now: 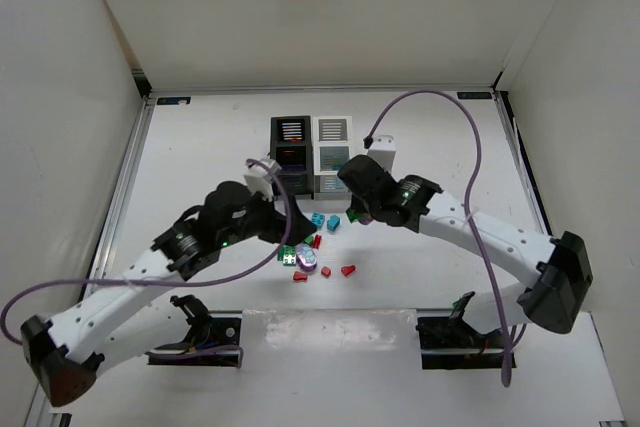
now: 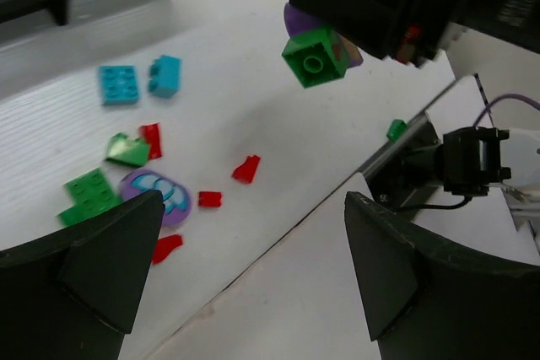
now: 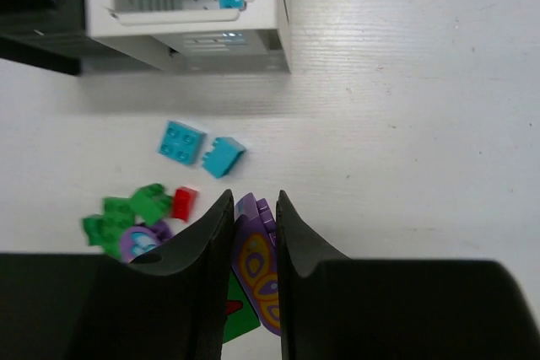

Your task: Sort the legos into containers by color

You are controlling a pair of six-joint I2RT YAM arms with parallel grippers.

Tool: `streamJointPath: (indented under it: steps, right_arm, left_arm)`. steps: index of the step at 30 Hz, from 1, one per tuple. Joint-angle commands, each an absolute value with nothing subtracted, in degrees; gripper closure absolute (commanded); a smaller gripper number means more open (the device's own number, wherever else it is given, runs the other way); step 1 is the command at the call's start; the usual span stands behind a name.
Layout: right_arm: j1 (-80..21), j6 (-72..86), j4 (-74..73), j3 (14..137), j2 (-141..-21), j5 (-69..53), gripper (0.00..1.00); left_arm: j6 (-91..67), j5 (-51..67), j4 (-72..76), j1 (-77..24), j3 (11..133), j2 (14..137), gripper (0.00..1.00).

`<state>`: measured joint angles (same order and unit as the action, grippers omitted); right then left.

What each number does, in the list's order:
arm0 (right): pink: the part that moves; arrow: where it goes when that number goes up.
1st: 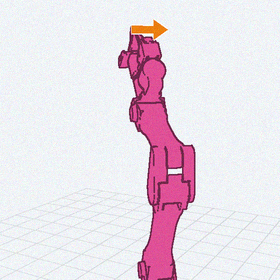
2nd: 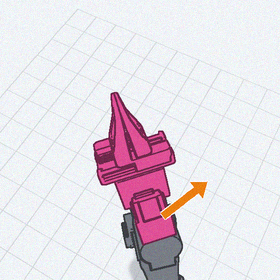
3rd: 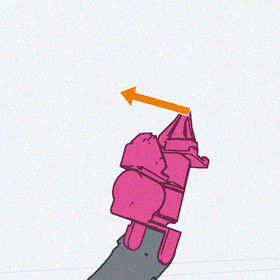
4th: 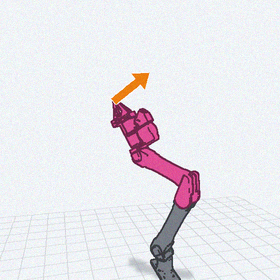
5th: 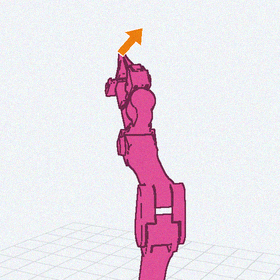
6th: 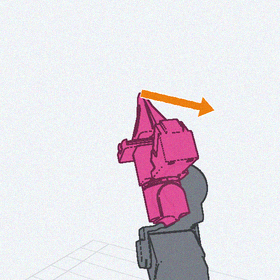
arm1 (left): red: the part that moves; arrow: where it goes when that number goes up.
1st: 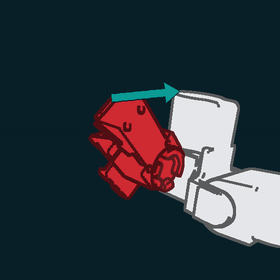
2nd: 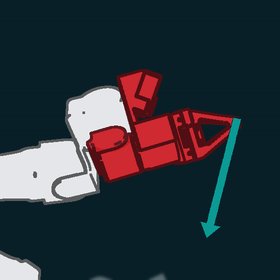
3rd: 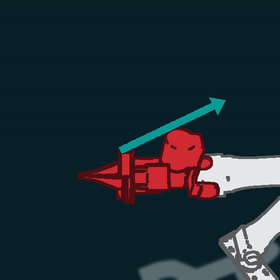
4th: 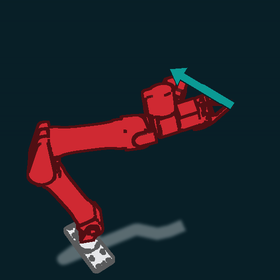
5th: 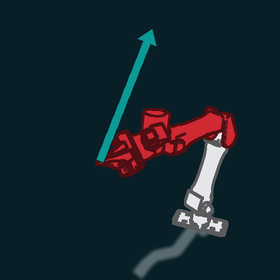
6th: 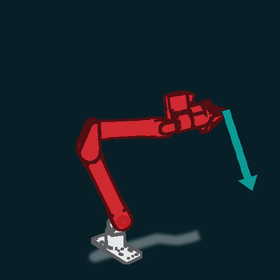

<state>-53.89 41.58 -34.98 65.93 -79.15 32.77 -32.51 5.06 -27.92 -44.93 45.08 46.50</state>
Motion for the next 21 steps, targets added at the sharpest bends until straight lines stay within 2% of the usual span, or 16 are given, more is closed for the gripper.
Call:
streamJointPath:
  steps: [1,2,7,12,21]
  right_arm:
    - [-58.87,54.57,-46.56,71.62,-76.73,43.49,1.00]
    - [-62.72,57.28,-48.76,74.33,-76.99,47.86,1.00]
    - [-68.64,65.90,-58.18,79.80,-79.54,52.64,1.00]
    - [-71.10,70.82,-62.22,81.56,-79.10,53.52,1.00]
    - [-72.34,68.73,-50.19,76.03,-70.85,50.71,1.00]
  left_arm:
    - [-34.90,10.46,-14.68,-47.89,46.05,52.55,0.01]
    - [-34.72,10.63,-13.02,-48.16,48.93,55.34,0.01]
    - [-32.52,13.44,-8.18,-50.62,51.68,62.39,0.01]
    - [-32.61,12.22,-3.01,-50.80,48.88,59.42,0.01]
    - [-31.74,13.27,1.76,-53.78,46.93,58.62,0.01]
